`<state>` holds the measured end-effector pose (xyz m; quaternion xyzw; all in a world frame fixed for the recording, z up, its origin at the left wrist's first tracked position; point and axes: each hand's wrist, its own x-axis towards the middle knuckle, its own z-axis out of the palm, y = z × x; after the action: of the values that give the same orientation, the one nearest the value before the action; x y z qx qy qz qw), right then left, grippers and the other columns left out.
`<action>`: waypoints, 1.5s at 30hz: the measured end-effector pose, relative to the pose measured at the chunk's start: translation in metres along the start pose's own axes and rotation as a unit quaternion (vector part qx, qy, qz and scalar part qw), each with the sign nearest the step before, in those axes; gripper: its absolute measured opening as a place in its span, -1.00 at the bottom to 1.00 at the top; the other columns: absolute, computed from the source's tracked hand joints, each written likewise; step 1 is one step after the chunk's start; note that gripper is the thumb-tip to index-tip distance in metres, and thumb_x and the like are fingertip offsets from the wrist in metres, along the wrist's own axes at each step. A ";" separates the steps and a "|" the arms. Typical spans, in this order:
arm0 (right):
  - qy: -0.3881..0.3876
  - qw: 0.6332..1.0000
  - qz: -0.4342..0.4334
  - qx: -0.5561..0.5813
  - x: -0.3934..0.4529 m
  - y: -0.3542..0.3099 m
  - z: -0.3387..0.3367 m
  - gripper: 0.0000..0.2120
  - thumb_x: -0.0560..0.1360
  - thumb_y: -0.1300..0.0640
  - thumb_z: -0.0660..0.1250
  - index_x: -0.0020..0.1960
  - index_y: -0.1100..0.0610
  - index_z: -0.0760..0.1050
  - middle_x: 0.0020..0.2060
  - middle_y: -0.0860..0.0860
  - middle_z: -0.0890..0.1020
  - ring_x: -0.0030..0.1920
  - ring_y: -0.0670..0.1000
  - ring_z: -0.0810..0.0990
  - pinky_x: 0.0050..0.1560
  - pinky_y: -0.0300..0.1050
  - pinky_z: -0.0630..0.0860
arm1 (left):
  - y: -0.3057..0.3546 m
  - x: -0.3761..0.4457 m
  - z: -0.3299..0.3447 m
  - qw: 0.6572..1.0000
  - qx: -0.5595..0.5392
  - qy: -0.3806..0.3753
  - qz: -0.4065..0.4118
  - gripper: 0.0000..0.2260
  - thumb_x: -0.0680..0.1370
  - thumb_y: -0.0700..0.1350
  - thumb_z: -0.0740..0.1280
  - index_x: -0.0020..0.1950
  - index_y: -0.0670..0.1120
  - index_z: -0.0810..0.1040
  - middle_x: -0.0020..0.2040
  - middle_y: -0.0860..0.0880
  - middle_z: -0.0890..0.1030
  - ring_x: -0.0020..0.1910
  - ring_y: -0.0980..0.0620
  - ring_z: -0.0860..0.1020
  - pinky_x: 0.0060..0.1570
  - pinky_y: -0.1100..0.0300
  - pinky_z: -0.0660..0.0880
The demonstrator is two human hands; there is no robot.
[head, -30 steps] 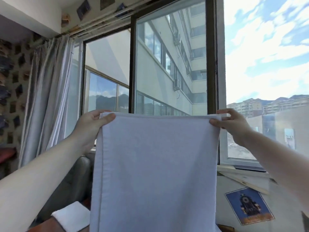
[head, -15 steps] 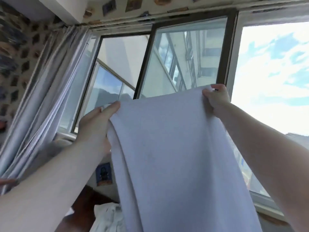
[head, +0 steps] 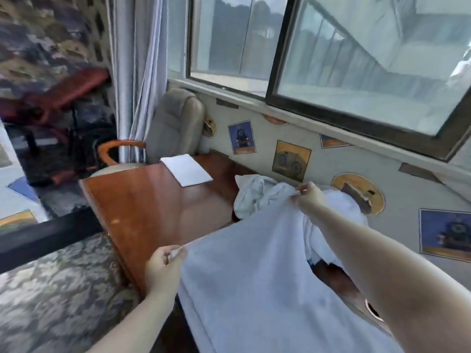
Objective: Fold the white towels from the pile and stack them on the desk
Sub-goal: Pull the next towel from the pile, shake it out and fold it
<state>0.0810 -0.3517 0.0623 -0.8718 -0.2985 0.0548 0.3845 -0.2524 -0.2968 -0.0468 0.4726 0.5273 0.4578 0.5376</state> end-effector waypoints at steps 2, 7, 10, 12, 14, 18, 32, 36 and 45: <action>0.005 1.000 -0.011 -0.014 0.008 -0.016 0.023 -0.88 0.53 0.12 0.27 0.05 0.08 0.41 -0.08 0.05 0.52 -0.20 0.01 0.45 -0.26 -0.14 0.35 | -0.003 0.021 -0.003 0.999 0.033 0.026 0.003 -0.95 0.52 -0.10 0.42 -0.09 -0.03 0.58 -0.20 0.08 0.58 -0.21 0.13 0.51 -0.34 0.20 0.39; -0.023 0.996 -0.058 -0.067 0.030 -0.039 0.068 -0.90 0.55 0.15 0.24 0.05 0.02 0.38 -0.15 -0.02 0.48 -0.21 -0.03 0.45 -0.26 -0.15 0.39 | -0.015 0.065 -0.005 0.998 0.048 0.041 -0.023 -0.93 0.55 -0.09 0.39 -0.05 -0.07 0.55 -0.18 0.07 0.54 -0.21 0.09 0.48 -0.28 0.17 0.38; -0.039 0.994 -0.058 -0.084 0.042 -0.050 0.097 -0.83 0.56 0.13 0.23 0.14 0.11 0.42 -0.03 0.05 0.54 -0.07 0.09 0.51 -0.11 -0.10 0.47 | -0.030 0.093 -0.011 0.997 0.059 0.038 -0.037 -0.93 0.57 -0.09 0.37 -0.03 -0.07 0.53 -0.17 0.07 0.52 -0.20 0.05 0.45 -0.19 0.11 0.37; -0.049 0.991 -0.061 -0.111 0.052 -0.060 0.124 -0.80 0.58 0.13 0.23 0.18 0.14 0.43 0.05 0.10 0.57 0.01 0.13 0.53 -0.04 -0.06 0.47 | -0.039 0.117 -0.018 0.996 0.071 0.028 -0.048 -0.94 0.58 -0.09 0.35 -0.02 -0.07 0.52 -0.14 0.05 0.52 -0.17 0.01 0.45 -0.14 0.10 0.38; -0.063 0.990 -0.060 -0.115 0.064 -0.073 0.157 -0.81 0.58 0.12 0.24 0.17 0.14 0.45 0.09 0.11 0.56 0.07 0.13 0.52 0.01 -0.04 0.49 | -0.050 0.147 -0.027 0.994 0.092 0.017 -0.055 -0.94 0.59 -0.10 0.33 -0.03 -0.07 0.51 -0.13 0.04 0.52 -0.18 0.03 0.46 -0.18 0.10 0.38; -0.084 0.987 -0.066 -0.122 0.097 -0.098 0.233 -0.82 0.56 0.17 0.25 0.16 0.11 0.48 0.10 0.06 0.59 0.09 0.10 0.51 -0.02 -0.09 0.45 | -0.066 0.221 -0.046 0.984 0.160 -0.033 -0.067 -0.93 0.60 -0.12 0.30 -0.07 -0.07 0.50 -0.10 0.00 0.54 -0.17 0.08 0.46 -0.29 0.15 0.36; -0.159 0.975 0.090 0.124 0.142 -0.166 0.444 -0.50 0.54 0.24 0.33 0.43 0.07 0.28 0.19 0.06 0.49 -0.07 -0.01 0.51 -0.23 -0.26 0.47 | -0.073 0.415 -0.085 0.943 0.319 -0.041 -0.089 -0.93 0.65 -0.12 0.20 0.09 -0.07 0.44 0.02 -0.04 0.51 -0.01 -0.10 0.48 -0.01 0.00 0.48; -0.160 0.983 0.055 0.067 0.042 -0.136 0.427 -0.49 0.52 0.17 0.33 0.43 -0.03 0.30 0.34 -0.02 0.42 0.24 -0.02 0.46 -0.07 -0.18 0.45 | -0.067 0.408 -0.074 0.909 0.416 0.006 -0.033 -0.79 0.59 -0.22 0.28 0.22 -0.08 0.48 0.24 -0.14 0.52 0.25 -0.23 0.41 0.27 -0.20 0.36; -0.065 0.963 0.140 -0.221 -0.177 -0.002 0.340 -0.42 0.60 -0.11 0.12 0.58 -0.10 0.06 0.57 -0.09 -0.11 0.59 -0.01 -0.13 0.45 -0.14 -0.34 | -0.099 0.233 0.017 0.630 0.506 -0.505 0.304 -0.46 0.66 0.06 0.09 0.59 0.08 -0.04 0.59 0.02 -0.22 0.58 0.02 -0.16 0.50 0.17 -0.12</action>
<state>-0.1751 -0.2333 -0.1976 -0.9627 -0.2026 0.0974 0.1505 -0.2303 -0.0792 -0.1760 0.9611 0.1485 -0.0538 0.2266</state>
